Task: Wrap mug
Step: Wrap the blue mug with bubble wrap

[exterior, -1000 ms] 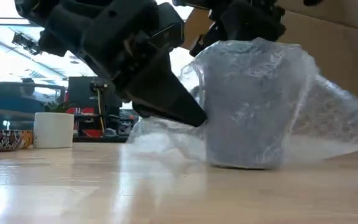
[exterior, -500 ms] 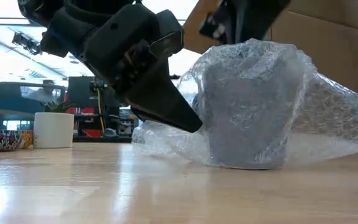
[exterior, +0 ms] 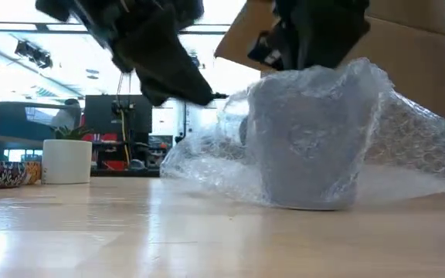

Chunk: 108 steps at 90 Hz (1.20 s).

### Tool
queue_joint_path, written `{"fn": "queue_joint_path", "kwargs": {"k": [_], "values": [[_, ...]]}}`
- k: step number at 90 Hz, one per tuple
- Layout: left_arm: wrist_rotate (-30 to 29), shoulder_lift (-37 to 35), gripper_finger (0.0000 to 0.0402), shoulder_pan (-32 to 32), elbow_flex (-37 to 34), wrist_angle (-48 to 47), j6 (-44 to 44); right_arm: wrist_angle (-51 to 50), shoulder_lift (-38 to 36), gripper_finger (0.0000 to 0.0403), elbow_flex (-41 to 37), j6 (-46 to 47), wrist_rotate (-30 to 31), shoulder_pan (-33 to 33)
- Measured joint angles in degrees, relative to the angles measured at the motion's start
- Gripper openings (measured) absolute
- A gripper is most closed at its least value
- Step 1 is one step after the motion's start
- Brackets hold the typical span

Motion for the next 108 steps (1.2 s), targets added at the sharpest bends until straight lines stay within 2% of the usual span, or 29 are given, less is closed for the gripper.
{"fn": "queue_joint_path", "kwargs": {"k": [23,34,44,59,77,108], "values": [[-1.72,-8.52,0.0078,-2.55,0.0,-3.06,-0.01,9.72,-0.09,0.0,-7.01,-0.28,-1.3,-1.16],[-2.81,-11.9,0.0077,-2.99,0.0,-4.42,2.01,9.7,-0.09,0.0,-7.4,-0.28,-1.7,-1.38],[-6.92,-14.62,0.0077,-2.7,0.0,-5.04,5.41,6.09,-0.09,0.0,-4.53,-0.42,-1.23,-1.37],[-12.05,-16.59,0.0077,-2.13,0.0,-5.14,10.5,-2.11,-0.12,0.0,3.74,-1.77,0.66,-0.62],[-12.2,-16.75,0.0077,-2.16,0.0,-5.98,10.58,-9.25,-0.2,0.0,8.16,-1.88,4.6,-0.13],[-12.2,-16.75,0.0077,-2.16,-0.02,-6.09,9.08,0.57,0.04,0.0,-3.75,-1.28,4.73,-1.0]]}}
